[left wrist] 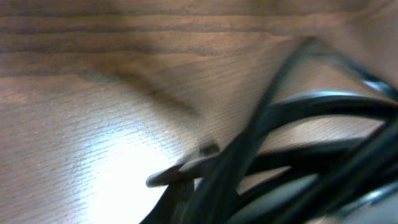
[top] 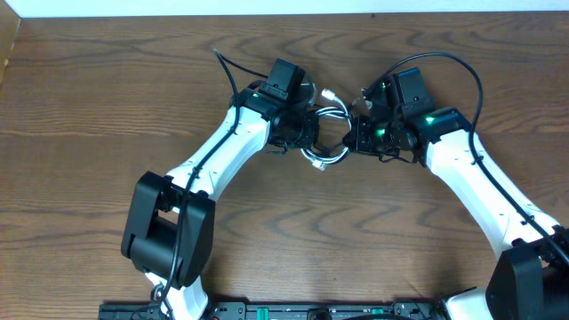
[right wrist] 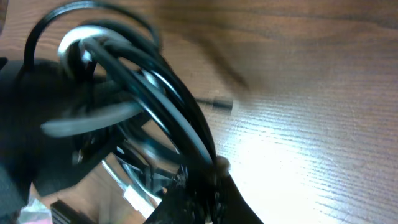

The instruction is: Untangle cables

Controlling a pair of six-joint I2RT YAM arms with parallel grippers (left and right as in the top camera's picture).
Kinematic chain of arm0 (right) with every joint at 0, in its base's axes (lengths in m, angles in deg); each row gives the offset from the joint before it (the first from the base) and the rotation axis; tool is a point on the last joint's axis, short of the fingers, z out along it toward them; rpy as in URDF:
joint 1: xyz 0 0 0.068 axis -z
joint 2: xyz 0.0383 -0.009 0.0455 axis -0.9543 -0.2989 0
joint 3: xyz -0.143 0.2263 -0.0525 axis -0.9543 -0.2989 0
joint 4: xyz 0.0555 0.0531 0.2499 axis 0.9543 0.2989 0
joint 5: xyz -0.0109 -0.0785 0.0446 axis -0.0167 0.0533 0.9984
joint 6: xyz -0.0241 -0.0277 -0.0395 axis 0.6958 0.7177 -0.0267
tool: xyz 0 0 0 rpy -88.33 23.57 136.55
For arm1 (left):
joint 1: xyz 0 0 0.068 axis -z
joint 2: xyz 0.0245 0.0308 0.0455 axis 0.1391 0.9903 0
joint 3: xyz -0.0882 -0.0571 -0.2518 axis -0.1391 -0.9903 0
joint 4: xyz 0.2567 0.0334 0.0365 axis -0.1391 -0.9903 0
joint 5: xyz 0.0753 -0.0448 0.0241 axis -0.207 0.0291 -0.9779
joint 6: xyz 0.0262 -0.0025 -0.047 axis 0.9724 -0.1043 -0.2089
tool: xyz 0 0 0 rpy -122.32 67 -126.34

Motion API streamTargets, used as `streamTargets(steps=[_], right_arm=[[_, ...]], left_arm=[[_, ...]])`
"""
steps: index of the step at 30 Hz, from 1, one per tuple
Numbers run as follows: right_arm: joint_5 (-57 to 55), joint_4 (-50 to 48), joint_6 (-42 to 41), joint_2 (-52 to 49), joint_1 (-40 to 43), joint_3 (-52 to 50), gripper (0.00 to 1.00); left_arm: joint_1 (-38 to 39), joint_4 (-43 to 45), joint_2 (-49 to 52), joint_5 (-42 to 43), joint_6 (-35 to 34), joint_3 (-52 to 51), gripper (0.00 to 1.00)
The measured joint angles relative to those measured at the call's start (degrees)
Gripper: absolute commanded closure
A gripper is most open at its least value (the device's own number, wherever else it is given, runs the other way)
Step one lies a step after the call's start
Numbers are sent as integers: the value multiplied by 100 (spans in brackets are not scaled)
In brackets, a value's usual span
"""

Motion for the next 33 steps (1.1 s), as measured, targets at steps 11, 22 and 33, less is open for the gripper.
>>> streamTargets(steps=[11,22,33], right_arm=[[-1552,313,-433,0,291,2,55],[-474,-273,98,0,304,2,53],[1010,-304,535,20,968,142,66]], left_arm=[[-11,105,-332,175,-267,-4,92],[-50,-87,-601,1108,-284,-7,92],[-533,-216,-601,2345,-98,-7,93]])
